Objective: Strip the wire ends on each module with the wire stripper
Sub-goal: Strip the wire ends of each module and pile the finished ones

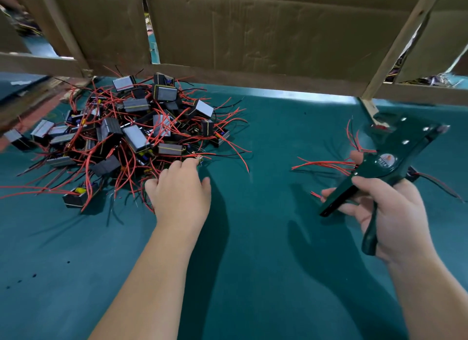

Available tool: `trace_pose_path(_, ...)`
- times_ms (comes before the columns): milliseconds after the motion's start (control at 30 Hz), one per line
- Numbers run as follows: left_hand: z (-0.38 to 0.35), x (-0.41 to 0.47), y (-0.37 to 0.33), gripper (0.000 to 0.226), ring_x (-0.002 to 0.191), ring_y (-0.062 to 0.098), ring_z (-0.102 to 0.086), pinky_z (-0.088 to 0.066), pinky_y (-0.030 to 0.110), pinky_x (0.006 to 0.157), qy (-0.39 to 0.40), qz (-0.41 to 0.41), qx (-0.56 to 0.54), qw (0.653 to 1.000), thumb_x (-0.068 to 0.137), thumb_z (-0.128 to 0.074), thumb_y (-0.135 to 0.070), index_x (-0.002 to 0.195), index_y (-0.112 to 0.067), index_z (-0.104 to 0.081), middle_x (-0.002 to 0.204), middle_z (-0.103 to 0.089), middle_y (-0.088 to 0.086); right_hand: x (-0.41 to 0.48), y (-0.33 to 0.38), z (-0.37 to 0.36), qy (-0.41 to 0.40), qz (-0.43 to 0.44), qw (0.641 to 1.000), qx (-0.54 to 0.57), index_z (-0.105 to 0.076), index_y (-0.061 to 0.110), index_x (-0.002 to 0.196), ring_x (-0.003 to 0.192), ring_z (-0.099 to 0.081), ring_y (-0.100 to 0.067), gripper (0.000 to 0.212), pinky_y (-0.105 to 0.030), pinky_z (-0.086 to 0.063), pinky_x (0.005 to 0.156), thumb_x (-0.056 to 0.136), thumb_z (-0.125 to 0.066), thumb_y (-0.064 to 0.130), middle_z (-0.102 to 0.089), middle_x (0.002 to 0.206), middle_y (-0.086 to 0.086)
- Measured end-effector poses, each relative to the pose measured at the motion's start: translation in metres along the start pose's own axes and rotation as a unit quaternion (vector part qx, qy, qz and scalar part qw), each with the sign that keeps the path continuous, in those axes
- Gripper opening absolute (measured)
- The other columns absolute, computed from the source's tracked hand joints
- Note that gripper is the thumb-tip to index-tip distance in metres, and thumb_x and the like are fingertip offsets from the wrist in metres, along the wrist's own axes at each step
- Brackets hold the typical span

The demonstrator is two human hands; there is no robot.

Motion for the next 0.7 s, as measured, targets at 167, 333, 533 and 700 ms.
trace_pose_path(167,-0.001,0.006,0.005,0.033,0.103,0.028,-0.05,-0.023,0.041,0.087,-0.029,0.034,0.013,0.999,0.087,-0.056,-0.056,0.104,-0.03,-0.067,0.103,-0.065,-0.003,-0.006,-0.009,-0.013,0.038,-0.034,0.998,0.023,-0.062,0.011,0.106,0.064,-0.066,-0.04,0.028,-0.054,-0.057,0.067,0.092,-0.043,-0.004,-0.063,0.083,-0.01)
trace_pose_path(333,0.014,0.013,0.01,0.014,0.094,0.027,-0.053,-0.023,0.038,0.081,-0.137,0.039,-0.077,0.987,0.086,-0.06,-0.038,0.086,-0.025,-0.065,0.093,-0.063,-0.003,-0.012,-0.015,-0.022,0.064,-0.053,0.996,0.036,-0.061,0.006,0.11,0.064,-0.065,-0.041,0.029,-0.051,-0.057,0.063,0.091,-0.043,-0.004,-0.058,0.075,-0.011)
trace_pose_path(533,0.003,0.017,0.01,0.033,0.107,0.021,-0.054,-0.023,0.036,0.087,-0.079,-0.007,-0.085,0.993,0.088,-0.059,-0.016,0.116,-0.031,-0.065,0.119,-0.055,-0.002,-0.013,-0.018,-0.027,0.077,-0.084,0.992,0.058,-0.059,0.003,0.11,0.063,-0.064,-0.041,0.027,-0.054,-0.056,0.063,0.092,-0.04,-0.003,-0.055,0.09,-0.019)
trace_pose_path(700,0.008,0.02,0.018,0.006,0.101,0.026,-0.048,-0.025,0.04,0.09,-0.1,0.029,-0.055,0.993,0.085,-0.069,-0.03,0.09,-0.031,-0.072,0.098,-0.064,-0.003,-0.013,-0.021,-0.028,0.079,-0.098,0.99,0.066,-0.058,0.001,0.114,0.064,-0.063,-0.043,0.03,-0.056,-0.056,0.064,0.091,-0.04,-0.001,-0.058,0.095,-0.02)
Point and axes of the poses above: each hand's wrist, its own x-axis towards the middle knuckle, its own z-axis out of the back of the hand, y = z × x, the point moved 6 cm from there along x, towards the middle knuckle
